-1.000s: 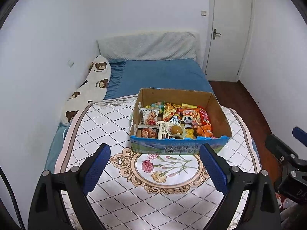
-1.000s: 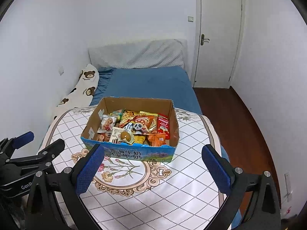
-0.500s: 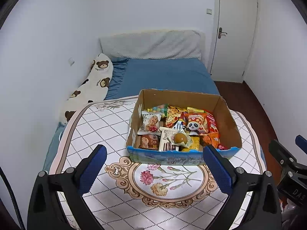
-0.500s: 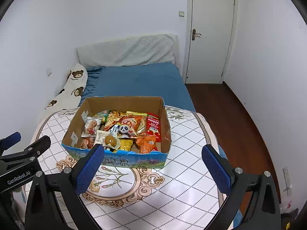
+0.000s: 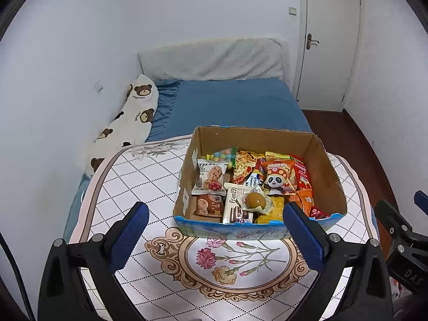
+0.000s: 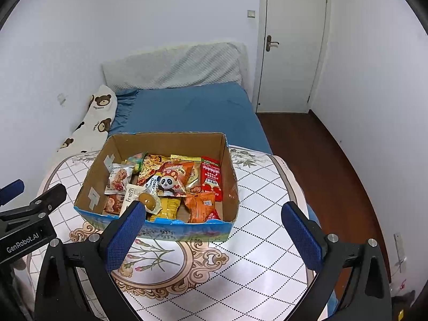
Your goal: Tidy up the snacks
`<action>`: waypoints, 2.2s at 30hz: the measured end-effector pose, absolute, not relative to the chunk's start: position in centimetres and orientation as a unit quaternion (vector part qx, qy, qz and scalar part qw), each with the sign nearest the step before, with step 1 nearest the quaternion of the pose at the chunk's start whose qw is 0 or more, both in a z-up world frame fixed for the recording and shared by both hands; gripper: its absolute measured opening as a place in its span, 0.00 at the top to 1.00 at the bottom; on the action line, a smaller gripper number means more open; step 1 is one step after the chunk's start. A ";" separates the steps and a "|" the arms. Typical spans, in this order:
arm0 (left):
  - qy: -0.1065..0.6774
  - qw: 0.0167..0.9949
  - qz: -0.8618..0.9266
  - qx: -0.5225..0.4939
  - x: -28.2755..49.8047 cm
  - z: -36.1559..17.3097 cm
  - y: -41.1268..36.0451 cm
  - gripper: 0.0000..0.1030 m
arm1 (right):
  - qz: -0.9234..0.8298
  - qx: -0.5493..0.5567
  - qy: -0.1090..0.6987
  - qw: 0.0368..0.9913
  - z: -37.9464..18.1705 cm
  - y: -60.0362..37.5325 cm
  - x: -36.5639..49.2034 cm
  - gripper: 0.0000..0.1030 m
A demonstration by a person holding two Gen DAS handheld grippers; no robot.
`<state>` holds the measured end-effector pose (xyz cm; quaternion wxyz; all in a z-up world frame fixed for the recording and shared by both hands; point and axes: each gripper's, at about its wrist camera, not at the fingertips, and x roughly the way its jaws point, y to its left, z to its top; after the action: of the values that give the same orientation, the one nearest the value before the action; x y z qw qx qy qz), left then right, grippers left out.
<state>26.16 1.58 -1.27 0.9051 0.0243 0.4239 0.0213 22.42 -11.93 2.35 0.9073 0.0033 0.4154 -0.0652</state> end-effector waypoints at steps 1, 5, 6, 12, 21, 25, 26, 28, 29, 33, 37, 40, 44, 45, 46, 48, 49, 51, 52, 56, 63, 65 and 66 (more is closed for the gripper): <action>0.425 0.905 0.021 0.025 26.2 -1.3 1.5 0.00 | -0.066 0.002 0.416 0.907 2.2 -12.0 22.5 0.00; 0.430 0.902 0.017 0.024 26.3 -1.6 1.4 0.00 | -0.068 0.001 0.422 0.904 2.0 -11.9 22.5 0.00; 0.431 0.902 0.017 0.024 26.3 -1.7 1.4 0.00 | -0.068 0.001 0.424 0.903 1.8 -11.9 22.5 0.00; 0.434 0.900 0.013 0.023 26.4 -2.1 1.4 0.00 | -0.068 0.003 0.431 0.900 1.3 -11.9 22.6 0.00; 0.440 0.898 0.012 0.022 26.3 -2.5 1.4 0.00 | -0.073 0.000 0.428 0.901 1.4 -12.0 22.5 0.00; 0.439 0.898 0.011 0.022 26.2 -2.6 1.5 0.00 | -0.074 0.000 0.428 0.901 1.3 -11.9 22.4 0.00; 0.440 0.898 0.011 0.023 26.3 -2.6 1.4 0.00 | -0.074 0.000 0.428 0.901 1.4 -12.0 22.5 0.00; 0.439 0.898 0.013 0.026 26.3 -2.6 1.4 0.00 | -0.074 0.001 0.427 0.901 1.4 -12.0 22.4 0.00; 0.438 0.898 0.013 0.027 26.2 -2.6 1.4 0.00 | -0.074 0.001 0.427 0.901 1.3 -12.0 22.4 0.00; 0.436 0.899 0.013 0.030 26.0 -2.4 1.4 0.00 | -0.070 0.004 0.428 0.901 1.3 -12.0 22.3 0.00; 0.433 0.901 0.012 0.031 25.9 -2.2 1.3 0.00 | -0.069 0.007 0.429 0.901 1.4 -12.0 22.2 0.00; 0.431 0.901 0.011 0.032 25.8 -2.1 1.2 0.00 | -0.069 0.009 0.429 0.901 1.4 -12.1 22.2 0.00; 0.431 0.902 0.010 0.032 25.7 -1.9 1.2 0.00 | -0.066 0.011 0.428 0.901 1.7 -12.2 22.0 0.00; 0.430 0.902 0.010 0.032 25.7 -1.9 1.2 0.00 | -0.067 0.011 0.427 0.902 1.8 -12.2 22.0 0.00; 0.430 0.902 0.010 0.032 25.7 -1.9 1.2 0.00 | -0.067 0.012 0.427 0.902 1.9 -12.2 21.9 0.00; 0.430 0.902 0.009 0.032 25.7 -1.9 1.2 0.00 | -0.067 0.014 0.428 0.901 1.9 -12.2 21.9 0.00; 0.430 0.902 0.008 0.032 25.6 -1.8 1.1 0.00 | -0.067 0.014 0.427 0.902 1.9 -12.2 21.8 0.00; 0.430 0.902 0.009 0.032 25.6 -1.8 1.1 0.00 | -0.066 0.015 0.428 0.901 1.9 -12.3 21.8 0.00; 0.429 0.903 0.008 0.032 25.6 -1.7 1.1 0.00 | -0.066 0.016 0.428 0.901 2.0 -12.3 21.7 0.00; 0.429 0.903 0.007 0.032 25.6 -1.7 1.0 0.00 | -0.067 0.017 0.428 0.901 2.0 -12.3 21.7 0.00; 0.427 0.903 0.007 0.033 25.4 -1.3 0.9 0.00 | -0.065 0.020 0.429 0.901 2.2 -12.4 21.4 0.00; 0.427 0.904 0.007 0.034 25.4 -1.3 0.8 0.00 | -0.064 0.020 0.429 0.901 2.3 -12.3 21.3 0.00; 0.427 0.904 0.007 0.034 25.4 -1.3 0.9 0.00 | -0.064 0.020 0.429 0.901 2.3 -12.3 21.3 0.00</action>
<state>25.45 0.85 -1.28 0.9036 0.0336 0.4270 0.0075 21.27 -12.32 2.31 0.9007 0.0201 0.4291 -0.0644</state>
